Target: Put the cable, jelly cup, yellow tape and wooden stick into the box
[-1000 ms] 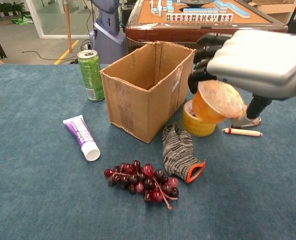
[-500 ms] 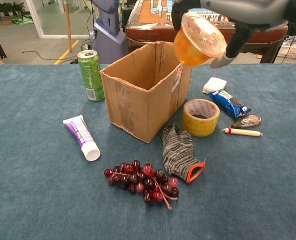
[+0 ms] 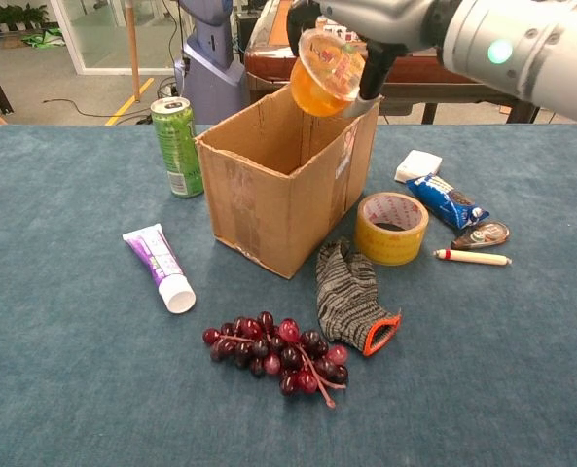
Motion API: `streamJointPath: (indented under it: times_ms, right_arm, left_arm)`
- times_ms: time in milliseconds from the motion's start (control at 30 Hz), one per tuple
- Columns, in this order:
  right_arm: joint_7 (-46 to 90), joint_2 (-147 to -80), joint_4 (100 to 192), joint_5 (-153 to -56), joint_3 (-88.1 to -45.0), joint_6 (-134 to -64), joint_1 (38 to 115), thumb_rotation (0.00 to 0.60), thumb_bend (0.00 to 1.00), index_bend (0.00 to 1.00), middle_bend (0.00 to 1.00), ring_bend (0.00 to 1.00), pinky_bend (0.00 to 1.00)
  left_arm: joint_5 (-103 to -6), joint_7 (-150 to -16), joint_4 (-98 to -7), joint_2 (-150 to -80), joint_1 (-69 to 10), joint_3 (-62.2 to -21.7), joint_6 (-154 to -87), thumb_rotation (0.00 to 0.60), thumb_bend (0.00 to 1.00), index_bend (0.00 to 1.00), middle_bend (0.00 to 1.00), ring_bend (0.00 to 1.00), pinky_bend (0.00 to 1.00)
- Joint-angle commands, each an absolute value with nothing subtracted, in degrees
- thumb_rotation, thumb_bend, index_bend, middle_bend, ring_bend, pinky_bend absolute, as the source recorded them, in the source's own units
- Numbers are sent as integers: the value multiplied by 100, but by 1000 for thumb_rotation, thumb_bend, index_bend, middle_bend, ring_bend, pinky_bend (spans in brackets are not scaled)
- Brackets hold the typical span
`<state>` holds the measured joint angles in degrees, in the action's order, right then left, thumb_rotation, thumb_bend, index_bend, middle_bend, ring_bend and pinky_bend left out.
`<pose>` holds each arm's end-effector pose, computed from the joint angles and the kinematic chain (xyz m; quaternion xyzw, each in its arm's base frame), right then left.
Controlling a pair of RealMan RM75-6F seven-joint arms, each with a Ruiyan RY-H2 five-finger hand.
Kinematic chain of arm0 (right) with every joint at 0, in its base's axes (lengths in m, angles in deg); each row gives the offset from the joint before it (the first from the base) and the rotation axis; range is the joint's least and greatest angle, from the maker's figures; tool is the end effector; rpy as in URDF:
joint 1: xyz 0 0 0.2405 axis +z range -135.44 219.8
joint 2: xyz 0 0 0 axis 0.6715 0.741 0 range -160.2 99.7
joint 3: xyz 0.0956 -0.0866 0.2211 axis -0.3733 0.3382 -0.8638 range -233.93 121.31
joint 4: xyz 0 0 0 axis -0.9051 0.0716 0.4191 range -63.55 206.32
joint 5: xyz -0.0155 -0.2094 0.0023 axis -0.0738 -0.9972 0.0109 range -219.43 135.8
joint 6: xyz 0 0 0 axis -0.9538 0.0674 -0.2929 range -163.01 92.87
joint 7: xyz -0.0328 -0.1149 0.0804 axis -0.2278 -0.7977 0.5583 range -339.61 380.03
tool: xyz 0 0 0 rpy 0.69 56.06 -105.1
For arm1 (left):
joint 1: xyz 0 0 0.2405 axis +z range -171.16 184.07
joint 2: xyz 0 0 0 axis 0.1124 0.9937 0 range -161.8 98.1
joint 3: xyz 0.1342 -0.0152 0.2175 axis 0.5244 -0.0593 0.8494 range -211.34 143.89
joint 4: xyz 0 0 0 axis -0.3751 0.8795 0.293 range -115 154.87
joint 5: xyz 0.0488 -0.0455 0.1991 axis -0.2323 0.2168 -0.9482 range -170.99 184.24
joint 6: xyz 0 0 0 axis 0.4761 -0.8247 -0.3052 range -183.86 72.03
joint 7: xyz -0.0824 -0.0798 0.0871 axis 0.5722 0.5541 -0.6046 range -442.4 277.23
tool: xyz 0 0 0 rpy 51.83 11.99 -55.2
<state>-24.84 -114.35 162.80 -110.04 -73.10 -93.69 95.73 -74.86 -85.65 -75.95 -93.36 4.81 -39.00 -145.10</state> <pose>-0.0344 -0.3696 0.0313 0.7834 -0.0913 0.3973 0.4692 -0.3148 0.1705 0.1874 -0.5448 -0.3759 -0.3808 0.6457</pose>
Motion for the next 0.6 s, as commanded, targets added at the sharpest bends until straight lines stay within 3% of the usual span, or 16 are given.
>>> streamJointPath:
  times_ms: [33,133,200,333,400,467,600]
  right_arm:
    - [-2183,-11748,15881,-10729,-7391,-9135,9786,600,0,270,297,105,24]
    - [-2072,-11833,15747,-10772,-7357,-9134,9838,600,0,109,184,18,24]
    - [-1993,-11861,15705,-10821,-7346,-9156,9857,600,0,55,136,1,24]
    - [-1888,-11812,15766,-10915,-7304,-9217,9856,600,0,31,96,0,24]
    - [-1912,-11706,15914,-10955,-7250,-9253,9816,600,0,31,94,0,34]
    - [-2064,-11518,16206,-11010,-7149,-9372,9718,600,0,31,106,0,107]
    - [-2408,-11076,16927,-11307,-6899,-9823,9409,600,0,95,264,124,300]
  left_arm:
    - [-7497,-8546,-7601,-9327,487,-3896,-14518,600,131,266,398,297,496]
    - [-7510,-8529,-7604,-9316,493,-3891,-14526,600,131,266,398,297,496]
    - [-7519,-8527,-7609,-9313,494,-3887,-14527,600,131,266,398,297,496]
    - [-7538,-8538,-7618,-9316,498,-3880,-14541,600,131,266,398,297,496]
    - [-7544,-8543,-7622,-9317,498,-3879,-14545,600,131,266,398,297,496]
    - [-7546,-8547,-7619,-9317,499,-3879,-14549,600,131,266,398,297,496]
    - [-7547,-8561,-7612,-9320,500,-3876,-14549,600,131,266,398,297,496]
